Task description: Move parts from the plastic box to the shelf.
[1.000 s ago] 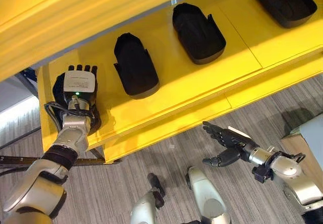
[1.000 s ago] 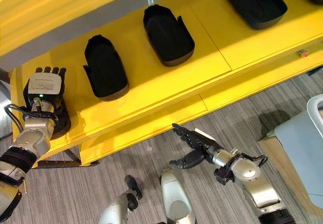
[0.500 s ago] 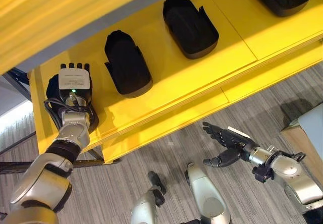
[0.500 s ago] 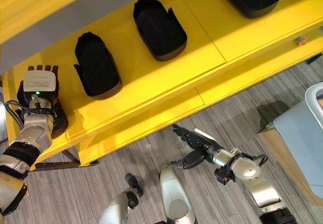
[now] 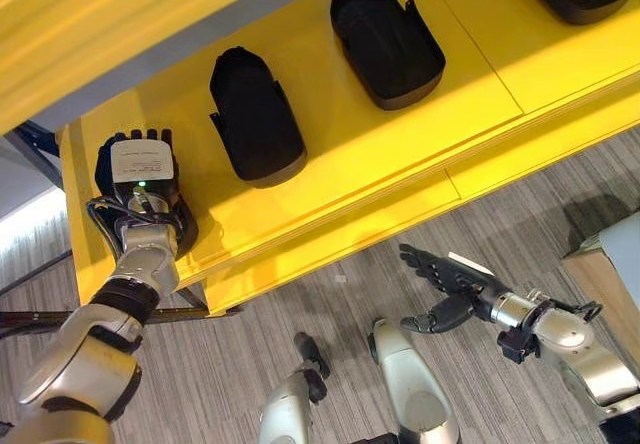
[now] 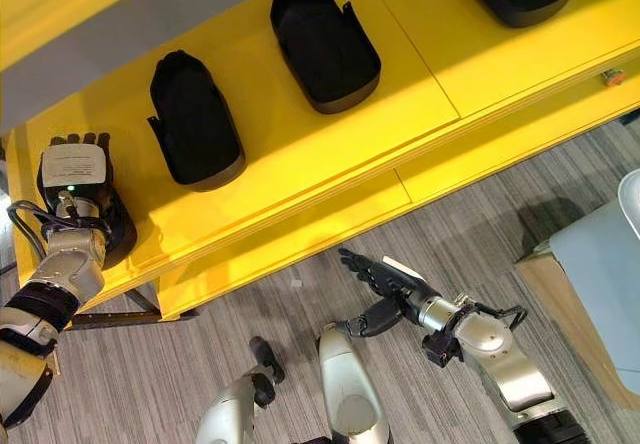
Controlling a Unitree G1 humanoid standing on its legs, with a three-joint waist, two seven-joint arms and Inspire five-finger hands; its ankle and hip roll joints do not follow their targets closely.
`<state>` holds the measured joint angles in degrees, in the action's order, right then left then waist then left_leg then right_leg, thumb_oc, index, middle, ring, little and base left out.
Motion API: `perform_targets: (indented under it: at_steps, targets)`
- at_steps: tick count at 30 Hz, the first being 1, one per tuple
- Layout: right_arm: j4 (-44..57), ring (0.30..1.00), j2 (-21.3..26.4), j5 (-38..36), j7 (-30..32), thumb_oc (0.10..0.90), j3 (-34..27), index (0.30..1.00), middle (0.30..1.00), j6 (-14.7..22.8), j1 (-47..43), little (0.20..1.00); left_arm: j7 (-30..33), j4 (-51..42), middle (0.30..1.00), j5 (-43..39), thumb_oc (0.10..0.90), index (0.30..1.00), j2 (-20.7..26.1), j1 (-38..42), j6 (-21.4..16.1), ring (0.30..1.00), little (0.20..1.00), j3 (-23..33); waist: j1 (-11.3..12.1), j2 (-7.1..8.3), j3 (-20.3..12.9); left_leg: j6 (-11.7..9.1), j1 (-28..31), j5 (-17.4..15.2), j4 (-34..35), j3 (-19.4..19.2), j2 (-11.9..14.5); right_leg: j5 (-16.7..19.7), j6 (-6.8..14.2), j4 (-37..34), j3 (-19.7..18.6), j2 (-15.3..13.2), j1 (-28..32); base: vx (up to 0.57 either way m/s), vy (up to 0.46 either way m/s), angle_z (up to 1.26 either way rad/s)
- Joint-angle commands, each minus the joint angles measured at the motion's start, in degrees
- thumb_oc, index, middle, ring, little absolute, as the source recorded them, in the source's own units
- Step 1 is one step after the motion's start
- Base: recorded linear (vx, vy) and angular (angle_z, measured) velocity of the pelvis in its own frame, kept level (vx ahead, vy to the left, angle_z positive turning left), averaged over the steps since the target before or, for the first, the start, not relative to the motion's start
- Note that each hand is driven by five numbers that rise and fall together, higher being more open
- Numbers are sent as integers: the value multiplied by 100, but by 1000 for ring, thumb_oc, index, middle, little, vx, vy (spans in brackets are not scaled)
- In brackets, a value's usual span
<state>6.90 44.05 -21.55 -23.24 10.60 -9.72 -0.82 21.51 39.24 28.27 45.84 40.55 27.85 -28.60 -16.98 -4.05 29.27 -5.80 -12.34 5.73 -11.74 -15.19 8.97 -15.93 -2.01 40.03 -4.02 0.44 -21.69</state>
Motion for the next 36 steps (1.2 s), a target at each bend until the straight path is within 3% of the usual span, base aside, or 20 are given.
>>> perform_targets:
  at_steps: [1, 7, 10, 12, 14, 18, 24, 31, 34, 36]
  targets:
    - [547, 1000, -322, -370, 75, 900, -31, 1000, 1000, 509, -331, 1000, 699, 117, 1000, -270, 900, 1000, 382, 115, 840, 1000, 1000, 747, 75, 210, -311, 228, -173, -564, -615, 335, 2, 245, 237, -407, 460, -605, 158, -24, -50, 5]
    - [608, 1000, -443, -440, 313, 900, 88, 1000, 1000, 476, -387, 1000, 978, -45, 1000, -490, 900, 1000, 541, -117, 927, 1000, 1000, 1088, 236, 265, -298, 244, -226, -561, -621, 429, 7, 254, 227, -435, 530, -583, 193, -31, -64, 11]
    - [623, 1000, -466, -480, 401, 900, 102, 1000, 1000, 437, -418, 1000, 1618, -186, 1000, -1062, 900, 1000, 661, -163, 958, 1000, 1000, 1267, 296, 285, -290, 254, -222, -554, -598, 455, 2, 260, 218, -458, 556, -570, 213, -25, -34, 12]
    - [590, 1000, -483, -478, 422, 900, 119, 1000, 1000, 459, -419, 1000, 2076, -199, 1000, -1498, 900, 1000, 683, -152, 689, 1000, 1000, 1390, 315, 298, -299, 254, -223, -550, -593, 465, -1, 268, 213, -483, 557, -564, 233, -11, -28, 8]
    - [594, 1000, -523, -481, 480, 900, 162, 1000, 1000, 489, -393, 1000, 2755, -302, 1000, -1748, 900, 1000, 700, -32, -227, 1000, 1000, 1681, 336, 345, -309, 255, -239, -542, -591, 476, 11, 289, 207, -528, 562, -548, 267, -14, -52, 2]
    - [582, 1000, -558, -503, 544, 900, 237, 1000, 1000, 598, -365, 1000, 2822, -497, 1000, -1472, 900, 1000, 755, 181, -1230, 1000, 1000, 1834, 365, 382, -310, 267, -273, -527, -582, 489, 42, 331, 197, -566, 565, -502, 260, -21, -51, 7]
    - [501, 1000, -665, -512, 627, 900, 370, 1000, 1000, 774, -363, 1000, 2544, -1367, 1000, -1082, 900, 1000, 759, 229, -1632, 1000, 1000, 1839, 445, 436, -269, 258, -323, -526, -572, 527, 71, 342, 193, -613, 594, -454, 280, -15, -38, 2]
    - [448, 1000, -672, -552, 696, 900, 479, 1000, 1000, 865, -448, 1000, 2423, -1444, 1000, -1062, 900, 1000, 783, 632, -2321, 1000, 1000, 1628, 458, 463, -242, 280, -364, -527, -562, 543, 76, 364, 197, -658, 601, -413, 272, -19, -20, 1]
    - [458, 1000, -699, -533, 723, 900, 476, 1000, 1000, 898, -439, 1000, 2036, -1706, 1000, -1178, 900, 1000, 846, 688, -2479, 1000, 1000, 1537, 471, 468, -232, 276, -364, -538, -536, 529, 87, 371, 207, -702, 608, -402, 271, -32, -35, 0]
    - [456, 1000, -722, -518, 761, 900, 476, 1000, 1000, 941, -419, 1000, 1743, -1849, 1000, -1082, 900, 1000, 886, 627, -2804, 1000, 1000, 1536, 494, 467, -215, 280, -375, -546, -546, 531, 89, 375, 201, -723, 617, -399, 277, -30, -40, 0]
